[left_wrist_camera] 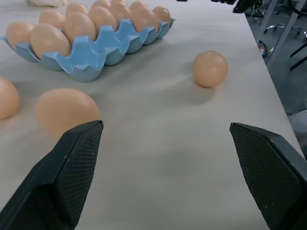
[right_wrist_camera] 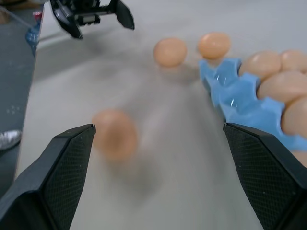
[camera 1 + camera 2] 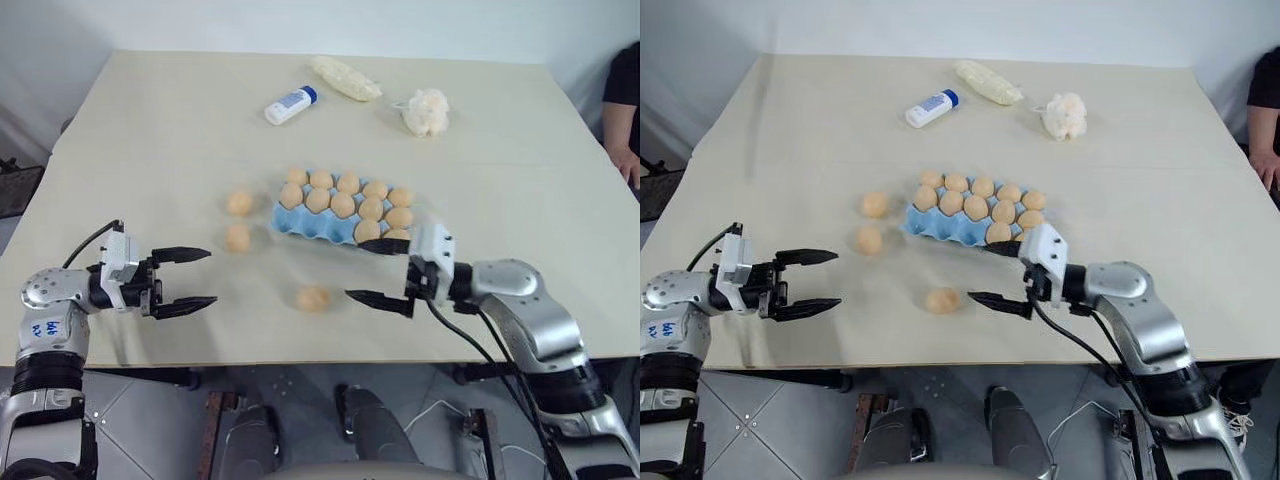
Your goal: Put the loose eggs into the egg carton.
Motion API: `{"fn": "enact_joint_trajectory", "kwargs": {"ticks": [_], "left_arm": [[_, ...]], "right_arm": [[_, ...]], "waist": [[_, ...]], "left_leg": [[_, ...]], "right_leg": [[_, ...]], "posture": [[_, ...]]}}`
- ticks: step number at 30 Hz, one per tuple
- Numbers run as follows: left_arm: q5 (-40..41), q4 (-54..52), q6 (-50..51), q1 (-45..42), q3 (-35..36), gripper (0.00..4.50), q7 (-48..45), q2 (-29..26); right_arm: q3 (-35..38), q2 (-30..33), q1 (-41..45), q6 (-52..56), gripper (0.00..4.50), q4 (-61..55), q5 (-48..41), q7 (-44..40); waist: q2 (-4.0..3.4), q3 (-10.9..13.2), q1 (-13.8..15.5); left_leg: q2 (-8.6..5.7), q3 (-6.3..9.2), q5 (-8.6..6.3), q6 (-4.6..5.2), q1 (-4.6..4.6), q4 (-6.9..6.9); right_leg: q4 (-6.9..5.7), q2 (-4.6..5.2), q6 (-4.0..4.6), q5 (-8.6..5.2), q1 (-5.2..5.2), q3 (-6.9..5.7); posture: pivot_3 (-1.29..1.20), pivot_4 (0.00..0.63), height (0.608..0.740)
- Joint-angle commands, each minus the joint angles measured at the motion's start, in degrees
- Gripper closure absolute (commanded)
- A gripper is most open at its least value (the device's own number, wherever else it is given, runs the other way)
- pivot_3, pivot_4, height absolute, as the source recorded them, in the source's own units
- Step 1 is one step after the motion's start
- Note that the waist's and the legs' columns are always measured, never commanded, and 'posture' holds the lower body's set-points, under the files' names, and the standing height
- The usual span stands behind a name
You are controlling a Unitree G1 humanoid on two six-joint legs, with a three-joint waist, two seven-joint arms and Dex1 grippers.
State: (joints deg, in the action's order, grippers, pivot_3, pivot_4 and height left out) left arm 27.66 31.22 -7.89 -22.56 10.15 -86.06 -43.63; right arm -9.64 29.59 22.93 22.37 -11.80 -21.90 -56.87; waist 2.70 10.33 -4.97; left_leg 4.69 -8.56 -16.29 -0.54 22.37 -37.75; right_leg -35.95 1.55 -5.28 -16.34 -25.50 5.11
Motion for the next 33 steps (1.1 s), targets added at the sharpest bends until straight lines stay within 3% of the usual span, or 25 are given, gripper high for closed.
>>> {"fn": "enact_joint_trajectory", "kwargs": {"ticks": [1, 18, 21, 27, 29, 33], "left_arm": [[1.05, 0.81, -1.03, 0.00, 0.74, 0.00, -6.30, -1.24], [2.33, -3.59, -0.85, 3.61, 2.10, 0.00, -2.42, -0.20], [2.46, -4.17, -0.69, 3.83, 2.06, 0.00, -1.88, 0.07], [2.51, -4.46, -0.49, 3.46, 2.13, 0.00, -1.33, 0.53], [2.51, -4.67, -0.34, 3.31, 2.16, 0.00, -1.05, 0.73], [2.63, -5.10, -0.11, 3.15, 2.31, 0.00, -0.64, 1.10]], "right_arm": [[-3.19, -1.52, 1.19, 1.88, 0.03, -1.07, 0.81, 0.71], [-13.34, -4.54, 6.13, 4.28, 0.03, 4.42, 8.70, 0.75], [-13.31, -5.26, 6.36, 4.04, 0.60, 5.04, 9.33, 1.00], [-11.13, -5.55, 6.00, 3.58, 2.70, 3.20, 8.23, 0.46], [-9.70, -5.47, 6.24, 3.93, 3.00, 2.10, 7.22, 0.44], [-6.14, -5.57, 7.39, 4.84, 3.08, 0.68, 5.35, 1.86]], "waist": [[0.00, 0.00, 0.10], [0.01, 0.00, 0.13], [0.01, 0.00, 0.08], [0.01, 0.00, 0.12], [0.01, 0.00, 0.09], [0.01, 0.00, 0.12]], "left_leg": [[0.01, -0.03, -0.01, -0.04, 0.00, 0.01], [0.06, -0.26, -0.07, -0.12, 0.07, 0.09], [0.04, -0.27, -0.07, -0.12, 0.07, 0.09], [0.05, -0.27, -0.07, -0.12, 0.07, 0.09], [0.04, -0.28, -0.07, -0.12, 0.07, 0.09], [0.05, -0.27, -0.07, -0.12, 0.07, 0.09]], "right_leg": [[-0.03, -0.02, -0.01, 0.00, 0.00, -0.07], [-0.02, 0.00, 0.01, -0.02, -0.08, -0.40], [-0.02, 0.01, 0.01, -0.01, -0.08, -0.39], [-0.02, -0.01, 0.00, -0.01, -0.08, -0.40], [-0.02, 0.00, 0.00, -0.01, -0.08, -0.39], [-0.02, -0.01, 0.00, -0.01, -0.08, -0.40]], "posture": [[0.00, 0.150, 0.740], [0.00, 0.150, 0.740], [0.00, 0.150, 0.740], [0.00, 0.150, 0.740], [0.00, 0.150, 0.740], [0.00, 0.150, 0.740]]}}
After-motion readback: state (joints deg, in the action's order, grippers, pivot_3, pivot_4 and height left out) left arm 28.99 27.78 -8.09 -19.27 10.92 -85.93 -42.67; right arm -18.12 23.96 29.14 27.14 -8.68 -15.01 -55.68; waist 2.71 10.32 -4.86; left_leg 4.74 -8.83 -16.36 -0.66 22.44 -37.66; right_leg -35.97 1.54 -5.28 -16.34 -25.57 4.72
